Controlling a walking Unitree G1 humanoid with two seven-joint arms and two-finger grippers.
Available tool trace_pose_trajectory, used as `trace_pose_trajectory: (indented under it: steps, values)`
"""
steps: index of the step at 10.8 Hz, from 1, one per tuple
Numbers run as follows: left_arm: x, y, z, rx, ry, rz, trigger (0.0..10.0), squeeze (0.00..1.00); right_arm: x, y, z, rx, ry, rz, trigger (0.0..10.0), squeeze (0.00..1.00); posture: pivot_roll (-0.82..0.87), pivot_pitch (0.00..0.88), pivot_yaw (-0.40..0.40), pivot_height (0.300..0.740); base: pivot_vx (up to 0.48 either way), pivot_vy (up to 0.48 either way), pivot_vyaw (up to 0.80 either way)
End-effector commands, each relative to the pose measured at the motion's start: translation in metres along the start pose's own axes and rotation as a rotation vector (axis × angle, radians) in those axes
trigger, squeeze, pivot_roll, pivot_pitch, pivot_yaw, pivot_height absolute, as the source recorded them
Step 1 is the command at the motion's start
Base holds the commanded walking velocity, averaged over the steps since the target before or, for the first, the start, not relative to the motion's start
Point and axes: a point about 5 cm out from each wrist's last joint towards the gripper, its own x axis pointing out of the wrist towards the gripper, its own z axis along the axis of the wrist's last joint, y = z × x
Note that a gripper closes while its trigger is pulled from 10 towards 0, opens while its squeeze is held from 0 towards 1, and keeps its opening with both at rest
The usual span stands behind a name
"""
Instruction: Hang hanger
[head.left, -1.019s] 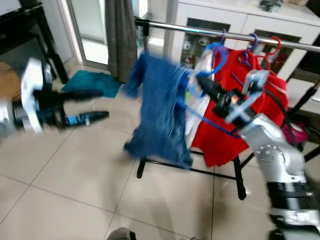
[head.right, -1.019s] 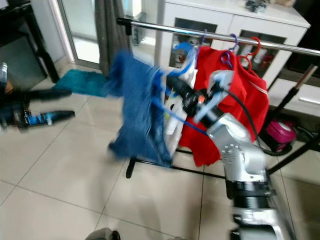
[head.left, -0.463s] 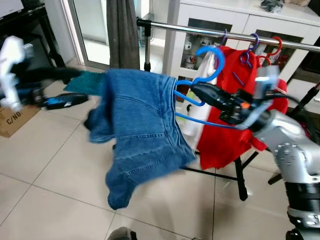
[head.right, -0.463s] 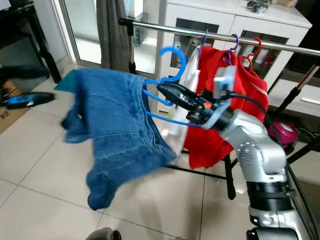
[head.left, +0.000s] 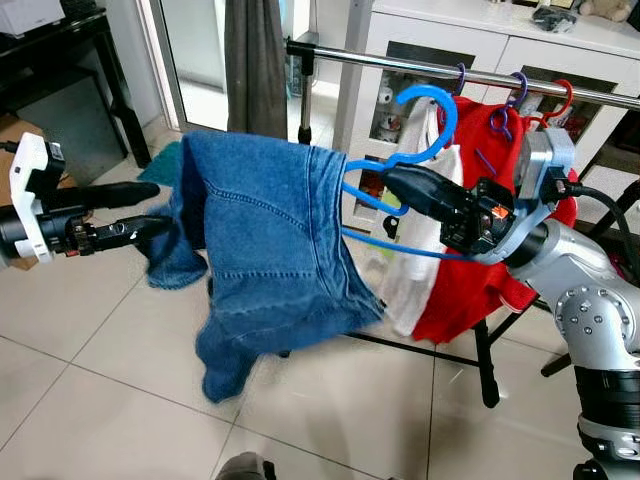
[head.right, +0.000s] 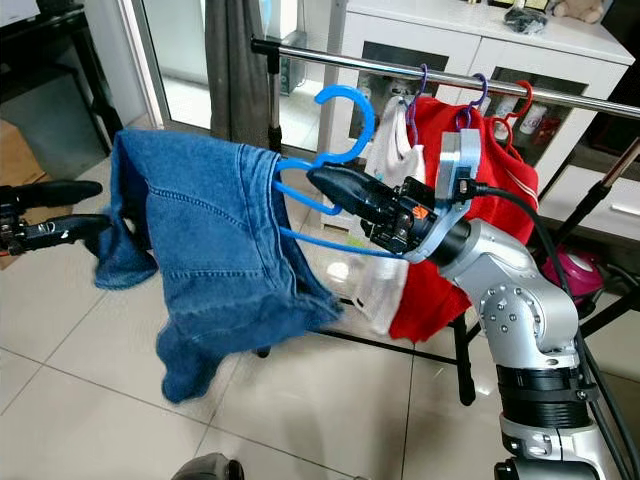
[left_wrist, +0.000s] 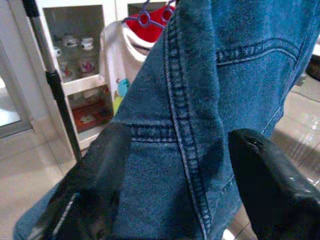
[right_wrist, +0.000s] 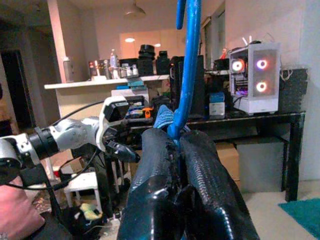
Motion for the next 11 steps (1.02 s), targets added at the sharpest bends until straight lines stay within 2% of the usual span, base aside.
trace_pose_trajectory:
  steps: [1,3,11]
  values:
    - [0.001,0.001,0.004,0.013,-0.014,-0.008,0.0,0.00,0.002,0.004,0.011,-0.029,-0.038,0.035,10.0,0.00,0.03,0.000,-0.022,0.740,0.000,0.000,0.00]
    - [0.003,0.002,0.003,0.010,-0.015,-0.018,0.0,0.00,0.003,0.005,0.010,-0.023,-0.034,0.042,10.0,0.00,0.03,0.000,-0.023,0.740,0.000,0.000,0.00]
    - [0.030,0.001,0.002,-0.014,-0.021,-0.108,0.0,0.00,0.005,0.008,0.009,-0.025,-0.026,0.062,10.0,0.00,0.02,0.000,-0.014,0.740,0.000,0.000,0.00]
